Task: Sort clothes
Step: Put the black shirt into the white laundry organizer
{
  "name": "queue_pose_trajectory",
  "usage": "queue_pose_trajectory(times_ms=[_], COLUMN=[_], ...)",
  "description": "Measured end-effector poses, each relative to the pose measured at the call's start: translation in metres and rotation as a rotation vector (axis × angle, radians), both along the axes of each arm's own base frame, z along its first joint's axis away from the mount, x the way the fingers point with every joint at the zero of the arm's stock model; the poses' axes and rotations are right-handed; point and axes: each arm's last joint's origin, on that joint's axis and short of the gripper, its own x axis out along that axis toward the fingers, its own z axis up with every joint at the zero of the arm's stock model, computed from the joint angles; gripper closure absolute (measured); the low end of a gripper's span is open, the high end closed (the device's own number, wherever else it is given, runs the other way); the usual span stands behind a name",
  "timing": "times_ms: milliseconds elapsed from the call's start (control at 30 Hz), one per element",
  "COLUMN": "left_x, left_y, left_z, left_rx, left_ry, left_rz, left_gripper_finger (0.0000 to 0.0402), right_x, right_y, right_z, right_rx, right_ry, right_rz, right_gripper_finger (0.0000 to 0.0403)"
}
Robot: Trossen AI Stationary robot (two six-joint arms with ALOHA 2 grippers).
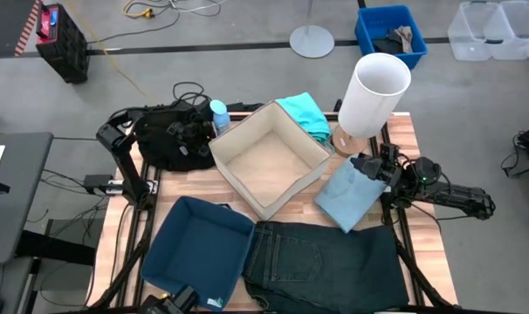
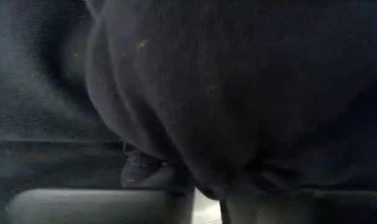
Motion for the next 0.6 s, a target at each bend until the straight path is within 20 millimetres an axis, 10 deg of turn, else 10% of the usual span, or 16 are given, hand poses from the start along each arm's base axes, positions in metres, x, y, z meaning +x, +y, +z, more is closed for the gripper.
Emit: queue_pose_trajectory(times_ms=[300,600], left_x=[-0.01,-0.03], left_y=[-0.01,-0.032], left_z=[0.017,0.084], left_rx=[0.011,0.209], left_ry=[0.063,-0.018], left_rz=[0.004,0.086], left_gripper_finger=[0.039,0.039], right_x=[0.0,0.0], right_y=[0.0,0.0], right_z=[0.0,0.0], right_rx=[-0.008,-0.015], right_ry=[0.001,0.002], right_rz=[-0.004,-0.007], right_gripper_finger=[0.0356,0.0356])
